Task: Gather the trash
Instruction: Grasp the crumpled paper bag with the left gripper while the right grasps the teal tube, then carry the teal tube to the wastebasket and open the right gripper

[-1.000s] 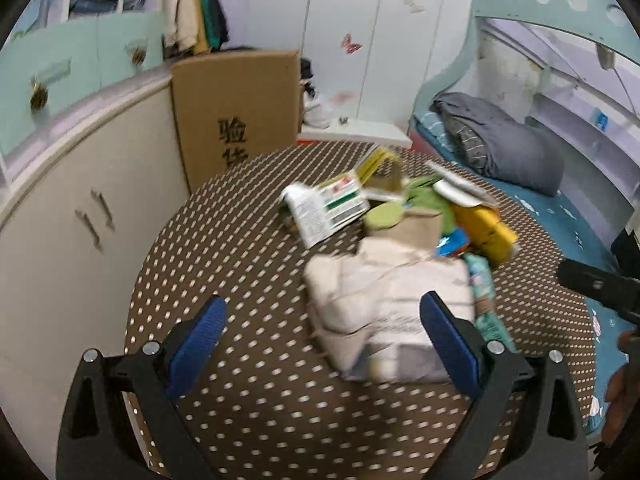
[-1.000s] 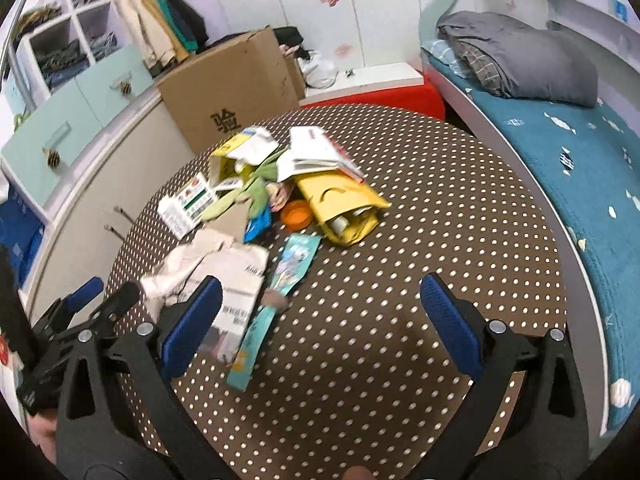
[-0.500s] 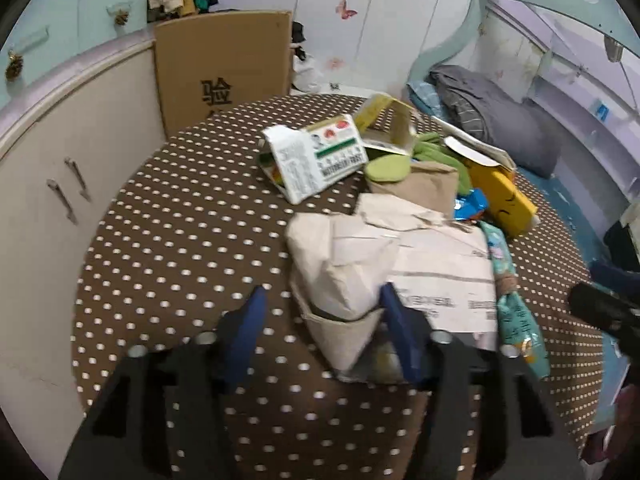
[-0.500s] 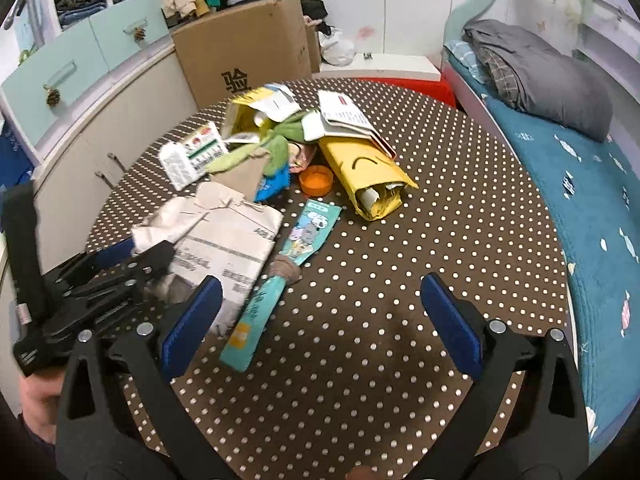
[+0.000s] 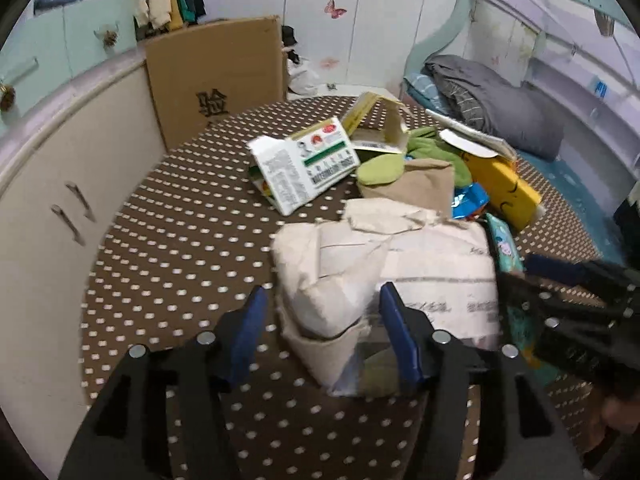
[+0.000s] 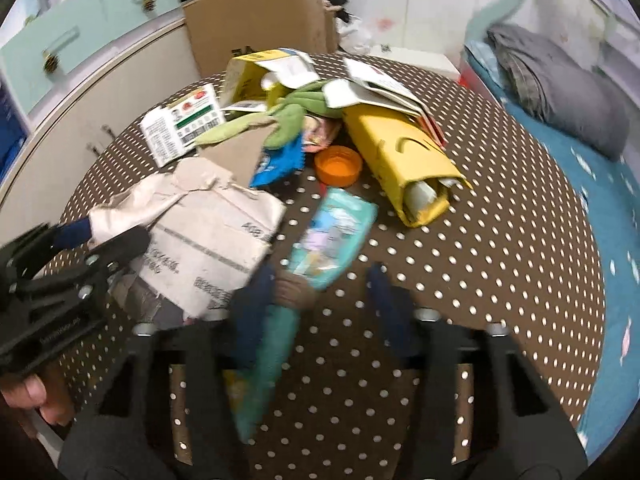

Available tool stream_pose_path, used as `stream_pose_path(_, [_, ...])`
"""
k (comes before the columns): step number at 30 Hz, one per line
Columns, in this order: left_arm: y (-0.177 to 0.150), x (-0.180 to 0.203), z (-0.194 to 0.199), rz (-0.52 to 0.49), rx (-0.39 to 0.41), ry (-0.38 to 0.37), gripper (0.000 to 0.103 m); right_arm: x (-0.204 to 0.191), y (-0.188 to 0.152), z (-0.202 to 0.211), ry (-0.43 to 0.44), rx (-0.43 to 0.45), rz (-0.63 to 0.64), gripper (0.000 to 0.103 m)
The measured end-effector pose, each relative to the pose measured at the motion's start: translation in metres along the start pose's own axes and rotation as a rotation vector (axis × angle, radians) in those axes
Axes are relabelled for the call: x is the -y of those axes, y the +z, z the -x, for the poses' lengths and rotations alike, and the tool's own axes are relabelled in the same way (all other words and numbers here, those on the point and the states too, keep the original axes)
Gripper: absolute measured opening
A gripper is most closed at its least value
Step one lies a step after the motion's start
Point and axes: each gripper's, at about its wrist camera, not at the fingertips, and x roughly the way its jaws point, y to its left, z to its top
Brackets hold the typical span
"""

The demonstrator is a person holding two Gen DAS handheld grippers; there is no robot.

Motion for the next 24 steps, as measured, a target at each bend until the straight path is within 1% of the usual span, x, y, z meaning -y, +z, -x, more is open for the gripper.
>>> stream_pose_path(1, [0.001,-0.001,-0.002,0.005,-0.003,-0.009,0.044,-0.001,0.000,0.000,-0.003,0.001,0.011,0.020])
stream_pose_path(2, [0.003,-0.001,-0.002,0.002,-0.001,-0.001,0.038,0.000,-0.001,0.002,0.011,0.000,0.019,0.020])
stream_pose_path(5, [0.005,0.003,0.003,-0.008,0.009,0.007,0.028,0.010,-0.006,0.006,0.068,-0.005,-0.008,0.020])
stream_pose_path(9, [-0.002,-0.002,0.012,0.021,0.017,-0.002,0.026,0.028,-0.015,0.022,0.135,0.016,-0.041,0.020])
stream_pose_path(12, [-0.008,-0.005,0.028,0.050,0.047,-0.014,0.026,0.043,-0.018,0.037,0.176,0.037,-0.065,0.020])
stream_pose_path(14, [-0.008,-0.006,0.037,0.062,0.070,-0.021,0.026,0.050,-0.018,0.047,0.187,0.059,-0.075,0.020])
stream_pose_path(18, [0.003,0.001,0.063,0.075,0.128,-0.030,0.026,0.065,-0.014,0.071,0.204,0.116,-0.091,0.020])
stream_pose_path(22, [0.015,0.015,0.081,0.078,0.170,-0.036,0.026,0.080,-0.011,0.088,0.246,0.150,-0.115,0.020])
stream_pose_path(24, [0.019,0.021,0.089,0.081,0.188,-0.045,0.026,0.086,-0.011,0.097,0.253,0.169,-0.121,0.020])
